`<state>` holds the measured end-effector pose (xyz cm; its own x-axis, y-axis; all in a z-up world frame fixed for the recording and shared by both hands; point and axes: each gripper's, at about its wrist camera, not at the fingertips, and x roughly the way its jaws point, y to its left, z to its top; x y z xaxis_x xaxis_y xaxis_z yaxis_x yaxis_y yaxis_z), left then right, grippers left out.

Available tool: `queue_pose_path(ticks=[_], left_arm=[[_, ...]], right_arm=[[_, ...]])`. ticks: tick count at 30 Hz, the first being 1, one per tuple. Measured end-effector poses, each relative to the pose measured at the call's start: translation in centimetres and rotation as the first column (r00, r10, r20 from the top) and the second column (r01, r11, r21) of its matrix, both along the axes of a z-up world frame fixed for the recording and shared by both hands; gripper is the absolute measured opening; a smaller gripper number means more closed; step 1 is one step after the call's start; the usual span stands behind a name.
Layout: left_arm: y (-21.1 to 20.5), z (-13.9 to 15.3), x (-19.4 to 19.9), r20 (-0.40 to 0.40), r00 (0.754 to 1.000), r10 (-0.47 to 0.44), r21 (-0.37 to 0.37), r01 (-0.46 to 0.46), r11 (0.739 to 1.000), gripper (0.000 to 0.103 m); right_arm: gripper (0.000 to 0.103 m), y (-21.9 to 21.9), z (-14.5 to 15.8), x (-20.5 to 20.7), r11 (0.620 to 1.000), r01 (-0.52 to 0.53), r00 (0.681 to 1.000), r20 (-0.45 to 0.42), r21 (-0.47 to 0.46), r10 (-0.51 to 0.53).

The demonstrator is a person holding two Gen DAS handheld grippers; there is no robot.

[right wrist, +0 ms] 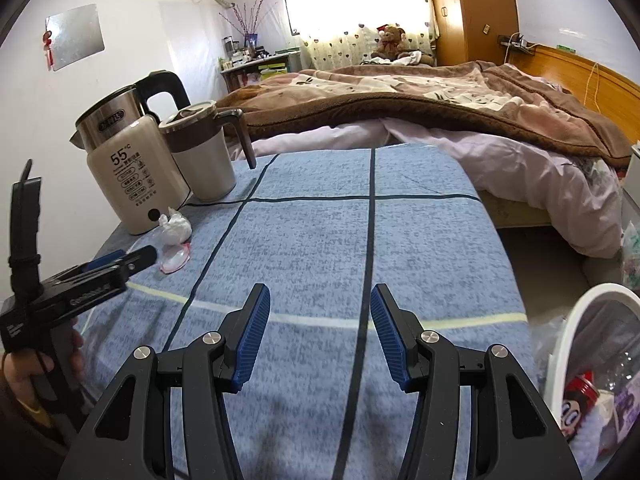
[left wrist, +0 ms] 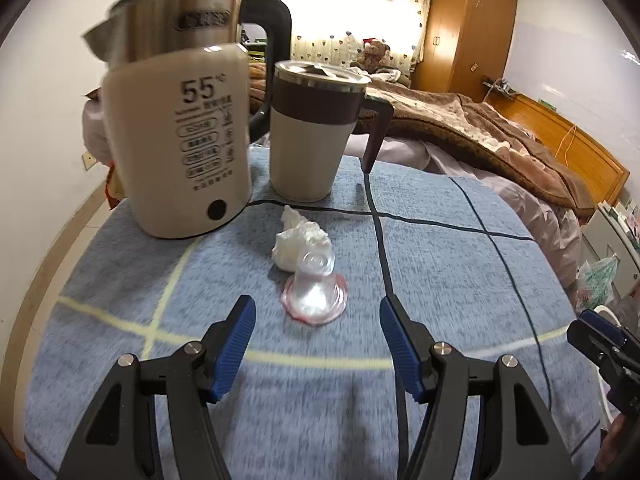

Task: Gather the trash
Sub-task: 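Grasp the clear plastic cup with the left tool while the right tool grasps the white tissue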

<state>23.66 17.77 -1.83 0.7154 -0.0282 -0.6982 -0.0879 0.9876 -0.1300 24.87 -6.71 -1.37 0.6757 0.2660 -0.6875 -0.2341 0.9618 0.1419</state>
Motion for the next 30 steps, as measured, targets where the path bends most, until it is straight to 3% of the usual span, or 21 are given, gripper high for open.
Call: queue_pose_path(ticks=[10, 14, 16, 30], left_arm=[[0.4, -1.8, 3.3, -0.04, 0.999, 0.001, 0.009, -0.001, 1.0, 0.066], [1.0, -2.5, 3.7, -0.066, 0.998, -0.003, -0.017, 0.002, 1.0, 0.04], [1.3, -2.5, 3.6, -0.07, 0.998, -0.009, -0.032, 0.007, 0.999, 0.036], [3.7, -1.7, 0.4, -0.053, 0.998, -0.032, -0.037, 0.03, 0.999, 0.031]], right_arm=[[0.053, 1.9, -0.8, 1.9, 0.999, -0.018, 1.0, -0.016, -0.027, 0.018], [0.053, 2.8, -0.8, 2.3, 0.999, -0.029, 1.0, -0.014, -0.038, 0.028], [0.053, 3.5, -0.8, 2.5, 0.999, -0.034, 0.999, -0.015, -0.042, 0.034], [0.053, 8.8, -1.2, 3.6, 0.992, -0.121, 0.992, -0.034, -0.033, 0.12]])
